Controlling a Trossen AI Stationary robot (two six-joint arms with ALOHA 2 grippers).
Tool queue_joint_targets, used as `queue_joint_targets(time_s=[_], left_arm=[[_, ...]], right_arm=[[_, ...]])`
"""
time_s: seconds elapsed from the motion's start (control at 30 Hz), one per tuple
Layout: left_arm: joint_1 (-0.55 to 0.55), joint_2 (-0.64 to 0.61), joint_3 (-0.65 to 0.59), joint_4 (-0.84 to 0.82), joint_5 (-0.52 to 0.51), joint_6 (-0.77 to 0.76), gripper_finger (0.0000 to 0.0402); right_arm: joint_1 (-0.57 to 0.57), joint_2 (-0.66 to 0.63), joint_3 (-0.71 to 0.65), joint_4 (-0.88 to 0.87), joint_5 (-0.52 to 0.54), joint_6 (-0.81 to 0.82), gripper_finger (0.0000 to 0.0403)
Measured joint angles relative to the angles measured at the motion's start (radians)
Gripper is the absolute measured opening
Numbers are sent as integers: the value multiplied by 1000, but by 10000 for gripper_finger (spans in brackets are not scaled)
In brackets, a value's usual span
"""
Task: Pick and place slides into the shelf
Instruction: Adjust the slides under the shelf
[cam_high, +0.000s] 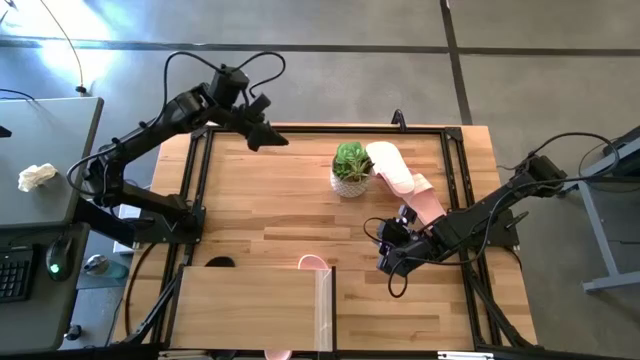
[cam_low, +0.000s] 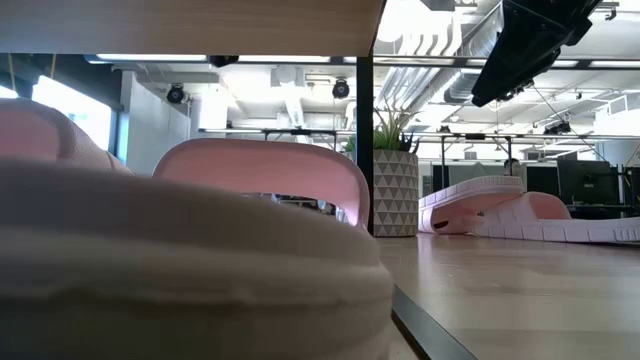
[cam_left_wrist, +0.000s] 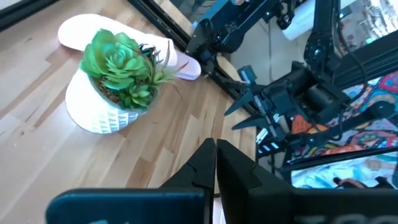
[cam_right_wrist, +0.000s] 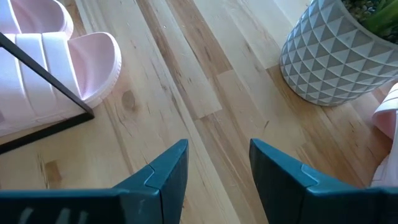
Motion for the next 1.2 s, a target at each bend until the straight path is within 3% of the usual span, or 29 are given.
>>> queue_joint_targets(time_s=[0.3, 0.53, 0.63, 0.7, 0.8, 0.87, 1.1, 1.2], left_arm=[[-14, -9, 0, -63, 141, 97, 3], [-46, -34, 0, -137, 120, 118, 3], [-49, -36, 0, -321, 105, 96, 3], [-69, -36, 0, -468, -5, 155, 3], [-112, -21, 0, -684, -265, 232, 3], [-134, -9, 0, -785, -355, 280, 3], [-206, 0, -110, -806, -489, 316, 3], [-237, 0, -216, -724, -489, 360, 3]], right_arm=[[0, 0, 0, 0, 0, 9, 161], [0, 0, 0, 1, 0, 7, 161], [0, 0, 0, 1, -11, 42, 161], [0, 0, 0, 0, -23, 56, 161], [0, 0, 0, 1, -27, 63, 161], [0, 0, 0, 1, -38, 64, 161], [-11, 0, 0, 4, -63, 63, 161], [-11, 0, 0, 6, -52, 67, 161]])
